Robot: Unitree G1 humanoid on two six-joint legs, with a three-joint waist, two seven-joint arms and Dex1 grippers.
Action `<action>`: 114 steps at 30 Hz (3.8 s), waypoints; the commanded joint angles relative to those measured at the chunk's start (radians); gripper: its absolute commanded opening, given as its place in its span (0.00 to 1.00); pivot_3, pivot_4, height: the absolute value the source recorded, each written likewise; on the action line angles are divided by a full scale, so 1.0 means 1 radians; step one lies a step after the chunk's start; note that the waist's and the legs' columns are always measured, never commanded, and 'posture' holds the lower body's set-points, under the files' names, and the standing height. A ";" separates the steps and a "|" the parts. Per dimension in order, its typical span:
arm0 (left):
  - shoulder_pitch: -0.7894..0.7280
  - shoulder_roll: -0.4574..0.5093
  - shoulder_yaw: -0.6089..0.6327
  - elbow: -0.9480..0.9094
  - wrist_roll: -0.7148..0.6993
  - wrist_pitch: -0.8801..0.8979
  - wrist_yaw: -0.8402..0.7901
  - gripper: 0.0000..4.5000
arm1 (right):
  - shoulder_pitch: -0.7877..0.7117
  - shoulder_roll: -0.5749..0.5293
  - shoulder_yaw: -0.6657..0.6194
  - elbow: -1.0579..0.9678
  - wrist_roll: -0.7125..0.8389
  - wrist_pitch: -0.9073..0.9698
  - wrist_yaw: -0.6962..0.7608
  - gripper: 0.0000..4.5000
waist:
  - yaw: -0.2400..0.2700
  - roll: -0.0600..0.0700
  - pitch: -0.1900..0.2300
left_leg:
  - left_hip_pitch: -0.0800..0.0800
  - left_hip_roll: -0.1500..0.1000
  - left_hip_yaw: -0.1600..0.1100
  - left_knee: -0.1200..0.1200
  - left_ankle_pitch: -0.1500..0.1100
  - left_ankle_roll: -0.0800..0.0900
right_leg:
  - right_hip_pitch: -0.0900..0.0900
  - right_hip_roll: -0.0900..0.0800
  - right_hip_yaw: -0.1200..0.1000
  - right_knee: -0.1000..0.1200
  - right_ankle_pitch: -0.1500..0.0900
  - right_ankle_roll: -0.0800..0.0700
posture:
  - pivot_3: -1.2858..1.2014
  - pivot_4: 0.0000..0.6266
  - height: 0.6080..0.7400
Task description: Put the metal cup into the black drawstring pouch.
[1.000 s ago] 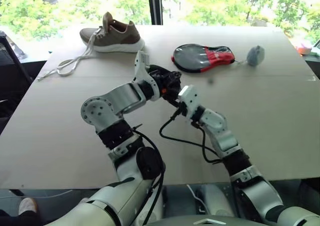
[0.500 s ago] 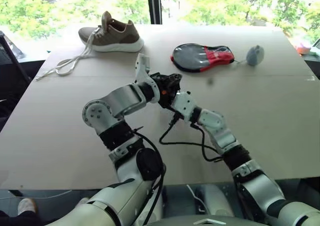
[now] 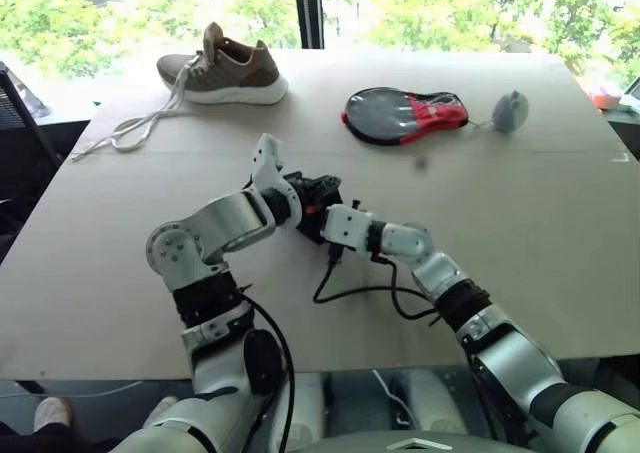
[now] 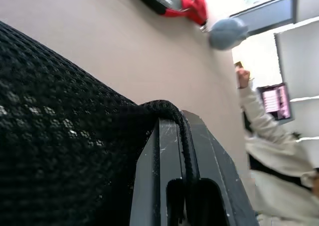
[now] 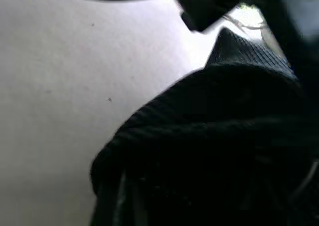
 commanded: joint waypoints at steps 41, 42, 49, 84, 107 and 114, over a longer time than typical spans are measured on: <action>-0.049 0.480 -0.127 0.013 0.210 -0.005 -0.676 0.00 | -0.113 -0.037 -0.066 0.018 -0.148 0.259 -0.468 0.06 | -0.003 -0.001 0.001 | -0.001 -0.003 0.000 -0.005 0.000 0.000 | -0.002 -0.004 -0.001 -0.001 0.000 0.000 | 0.52 0.24 1.00; -0.048 0.474 -0.128 0.010 0.209 -0.007 -0.674 0.00 | -0.110 -0.049 -0.071 -0.003 -0.150 0.265 -0.463 0.02 | -0.003 -0.001 0.001 | -0.001 -0.003 0.000 -0.005 0.000 0.000 | -0.003 -0.004 -0.001 -0.001 0.000 0.000 | 0.52 0.24 1.00; -0.039 0.437 -0.151 0.002 0.239 -0.040 -0.694 0.00 | -0.068 -0.130 -0.089 -0.173 -0.157 0.326 -0.403 0.02 | -0.005 -0.001 0.001 | 0.000 -0.003 0.000 -0.007 0.001 0.000 | -0.003 -0.003 -0.001 -0.001 0.000 0.000 | 0.52 0.24 1.00; -0.146 0.275 -0.685 0.019 1.103 -0.787 -1.270 0.66 | -0.140 -0.304 -0.133 -0.809 -0.176 0.718 -0.134 0.00 | 0.004 0.001 0.002 | -0.003 -0.005 0.005 -0.011 0.001 0.000 | -0.008 0.001 0.003 -0.006 0.000 0.000 | 0.52 0.24 1.00; 0.065 0.312 -0.704 -0.132 1.188 -0.592 -1.248 0.04 | -0.206 -0.446 -0.393 -0.360 -0.043 0.700 -0.227 0.00 | 0.003 0.001 0.003 | -0.002 -0.004 0.005 -0.011 0.001 0.000 | -0.008 0.001 0.004 -0.005 0.000 0.000 | 0.52 0.24 1.00; 0.109 0.346 -0.735 -0.148 1.210 -0.553 -1.243 0.04 | -0.166 -0.480 -0.378 -0.172 -0.023 0.629 -0.243 0.00 | 0.002 0.001 0.003 | -0.002 -0.004 0.007 -0.011 0.001 0.000 | -0.008 0.001 0.005 -0.004 0.000 0.000 | 0.52 0.24 1.00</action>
